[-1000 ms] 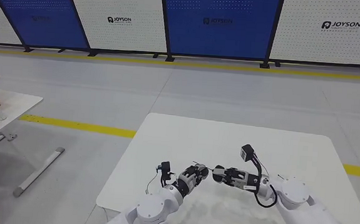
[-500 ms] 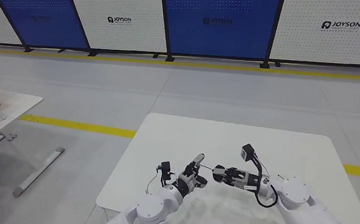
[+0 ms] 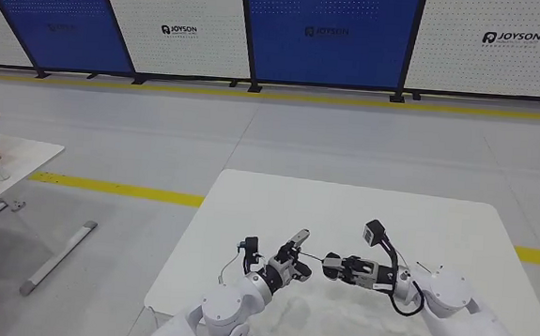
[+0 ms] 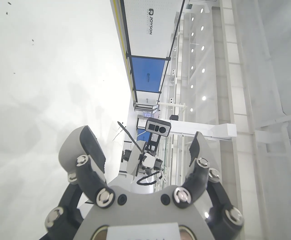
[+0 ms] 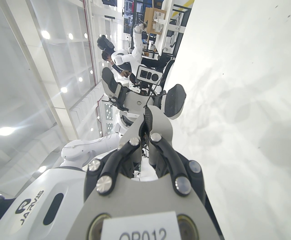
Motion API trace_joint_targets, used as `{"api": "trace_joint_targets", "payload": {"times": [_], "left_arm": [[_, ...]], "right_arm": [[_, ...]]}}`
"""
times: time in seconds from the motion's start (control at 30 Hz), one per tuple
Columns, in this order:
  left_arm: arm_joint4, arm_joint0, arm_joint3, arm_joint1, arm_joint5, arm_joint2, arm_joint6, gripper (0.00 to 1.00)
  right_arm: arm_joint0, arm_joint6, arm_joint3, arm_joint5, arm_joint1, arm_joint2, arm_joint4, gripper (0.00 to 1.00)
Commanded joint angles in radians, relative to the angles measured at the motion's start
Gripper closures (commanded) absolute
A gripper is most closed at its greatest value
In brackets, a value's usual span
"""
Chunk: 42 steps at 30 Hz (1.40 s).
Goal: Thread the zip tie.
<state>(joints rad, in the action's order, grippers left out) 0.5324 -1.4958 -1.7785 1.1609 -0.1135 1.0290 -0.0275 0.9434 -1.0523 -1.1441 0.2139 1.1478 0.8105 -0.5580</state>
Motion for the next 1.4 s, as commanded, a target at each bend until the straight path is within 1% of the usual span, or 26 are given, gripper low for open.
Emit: {"api": "trace_joint_targets", "payload": {"times": [0.0, 0.1, 0.13, 0.27, 0.33, 0.43, 0.63, 0.73, 0.87, 0.9, 0.93, 0.97, 1.03, 1.07, 1.1, 1.2, 1.3, 1.33, 1.37], "left_arm": [[0.000, 0.000, 0.000, 0.000, 0.000, 0.000, 0.000, 0.00], [0.000, 0.000, 0.000, 0.000, 0.000, 0.000, 0.000, 0.00], [0.004, 0.001, 0.000, 0.001, 0.009, 0.003, -0.002, 0.00], [0.003, 0.004, 0.007, 0.001, 0.017, 0.015, 0.017, 0.00], [0.008, 0.000, 0.008, 0.002, 0.023, 0.020, 0.019, 0.00], [0.008, 0.000, 0.008, 0.002, 0.023, 0.020, 0.019, 0.00], [0.008, 0.000, 0.008, 0.002, 0.025, 0.019, 0.020, 0.00], [-0.001, -0.001, 0.011, 0.002, 0.035, 0.017, 0.044, 0.00], [-0.036, -0.009, 0.009, 0.000, 0.054, 0.019, 0.065, 0.00], [-0.043, -0.013, 0.009, 0.000, 0.056, 0.019, 0.068, 0.05], [-0.046, -0.014, 0.009, 0.000, 0.057, 0.019, 0.070, 0.30], [-0.050, -0.015, 0.009, 0.000, 0.056, 0.020, 0.071, 0.50], [-0.053, -0.017, 0.009, 0.001, 0.054, 0.020, 0.072, 0.57], [-0.055, -0.017, 0.009, 0.001, 0.052, 0.020, 0.074, 0.64], [-0.058, -0.017, 0.009, 0.001, 0.051, 0.020, 0.074, 0.68], [-0.062, -0.017, 0.010, 0.002, 0.048, 0.020, 0.076, 0.74], [-0.060, -0.017, 0.011, 0.003, 0.042, 0.021, 0.076, 0.76], [-0.059, -0.016, 0.011, 0.004, 0.041, 0.021, 0.075, 0.81], [-0.060, -0.016, 0.011, 0.004, 0.041, 0.022, 0.074, 0.90]], "right_arm": [[0.000, 0.000, 0.000, 0.000, 0.000, 0.000, 0.000, 1.00], [0.000, 0.000, 0.000, 0.000, 0.000, 0.000, 0.000, 1.00], [0.000, 0.000, 0.000, 0.000, 0.000, 0.000, 0.000, 1.00], [0.000, 0.000, 0.000, 0.000, 0.000, 0.000, 0.000, 1.00], [0.011, 0.023, -0.010, -0.004, 0.000, 0.004, 0.007, 1.00], [0.023, 0.032, -0.023, -0.016, -0.002, 0.011, 0.019, 1.00], [0.023, 0.032, -0.023, -0.016, -0.002, 0.011, 0.019, 1.00], [0.023, 0.032, -0.023, -0.016, -0.002, 0.011, 0.019, 1.00], [0.023, 0.032, -0.023, -0.016, -0.002, 0.011, 0.019, 1.00], [0.023, 0.032, -0.023, -0.016, -0.002, 0.011, 0.019, 1.00], [0.023, 0.032, -0.023, -0.016, -0.002, 0.011, 0.019, 1.00], [0.023, 0.032, -0.023, -0.016, -0.002, 0.011, 0.019, 1.00], [0.023, 0.032, -0.023, -0.016, -0.002, 0.011, 0.019, 1.00], [0.023, 0.032, -0.023, -0.016, -0.002, 0.011, 0.019, 1.00], [0.023, 0.032, -0.023, -0.016, -0.002, 0.011, 0.019, 1.00], [0.023, 0.032, -0.023, -0.016, -0.002, 0.011, 0.019, 1.00], [0.023, 0.032, -0.023, -0.016, -0.002, 0.011, 0.019, 1.00], [0.023, 0.032, -0.023, -0.016, -0.002, 0.011, 0.019, 1.00], [0.023, 0.032, -0.023, -0.016, -0.002, 0.011, 0.019, 1.00]]}}
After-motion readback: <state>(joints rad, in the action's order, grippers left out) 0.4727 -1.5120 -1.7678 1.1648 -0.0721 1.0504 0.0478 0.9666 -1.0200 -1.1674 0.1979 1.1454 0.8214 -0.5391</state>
